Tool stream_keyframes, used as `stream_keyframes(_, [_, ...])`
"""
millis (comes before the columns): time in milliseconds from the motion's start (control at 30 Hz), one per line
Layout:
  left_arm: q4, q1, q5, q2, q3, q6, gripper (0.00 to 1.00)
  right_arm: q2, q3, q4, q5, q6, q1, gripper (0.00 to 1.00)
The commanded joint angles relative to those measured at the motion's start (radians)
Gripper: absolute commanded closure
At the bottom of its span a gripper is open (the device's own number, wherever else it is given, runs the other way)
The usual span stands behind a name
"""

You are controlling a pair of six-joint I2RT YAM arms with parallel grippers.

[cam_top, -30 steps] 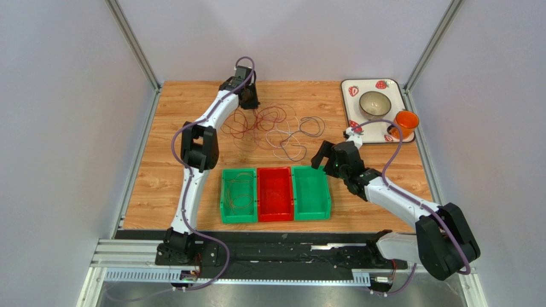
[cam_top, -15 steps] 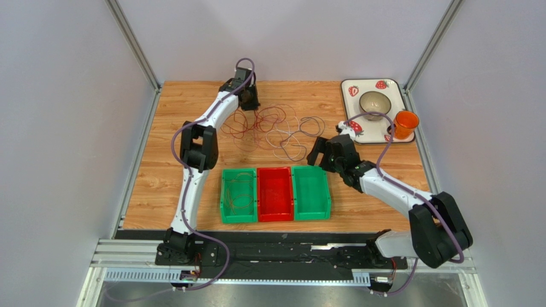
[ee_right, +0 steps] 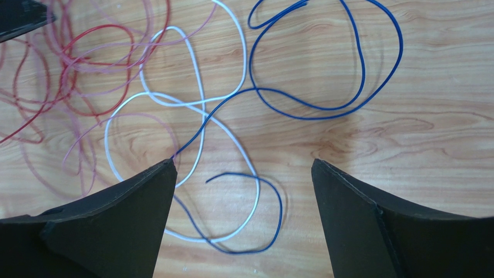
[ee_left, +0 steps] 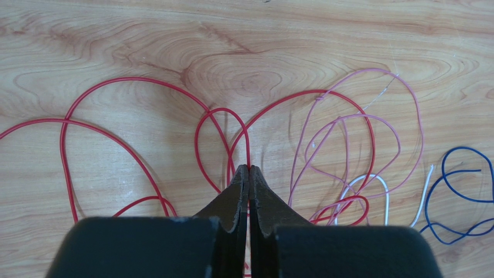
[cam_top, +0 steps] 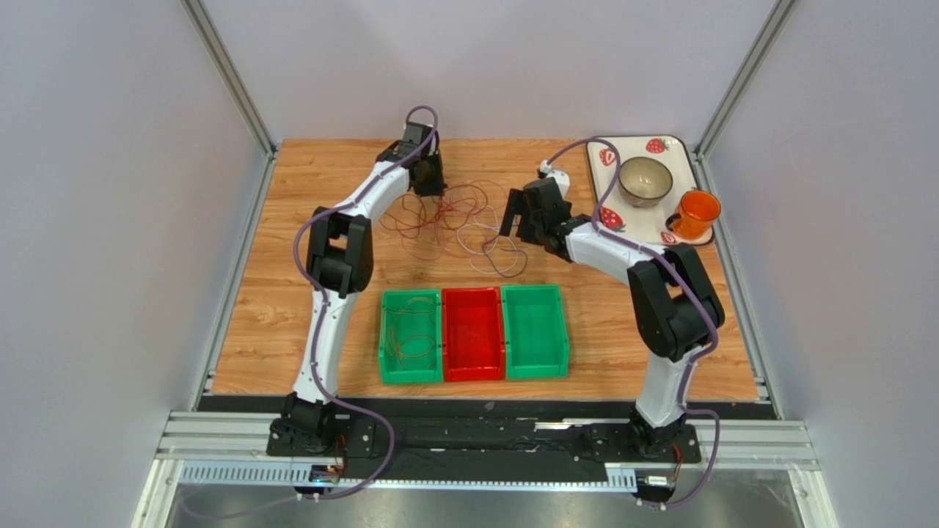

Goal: Untangle the cables

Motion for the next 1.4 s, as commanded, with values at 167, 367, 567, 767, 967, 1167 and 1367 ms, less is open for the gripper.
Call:
stream_keyframes(167, [0.031, 0.007, 0.006, -0.102, -0.028, 0.005, 1.00, 0.151, 0.233, -0.123, 0.135, -0.029, -0.016, 0.14])
stream_keyframes(367, [0.038, 0.009, 0.006, -0.108, -0.043, 0.004, 1.00, 0.140, 0.204, -0.125, 0.152, -0.020, -0.016, 0.17])
stream_keyframes(567, [0.039, 0.009, 0.012, -0.110, -0.051, 0.002, 1.00, 0.120, 0.199, -0.160, 0.284, 0.007, -0.014, 0.19])
stream_keyframes(767, [0.039, 0.009, 0.020, -0.116, -0.062, 0.001, 1.00, 0.144, 0.244, -0.173, 0.342, -0.033, -0.019, 0.19])
stream_keyframes(967, [0.044, 0.009, 0.024, -0.120, -0.069, 0.001, 1.00, 0.226, 0.345, -0.242, 0.364, -0.047, -0.040, 0.22])
stream_keyframes(1167, [0.045, 0.009, 0.032, -0.120, -0.068, -0.002, 1.00, 0.315, 0.437, -0.283, 0.274, -0.043, -0.106, 0.29])
stream_keyframes(1367, [0.044, 0.009, 0.037, -0.122, -0.066, -0.002, 1.00, 0.348, 0.451, -0.300, 0.218, -0.026, -0.132, 0.30])
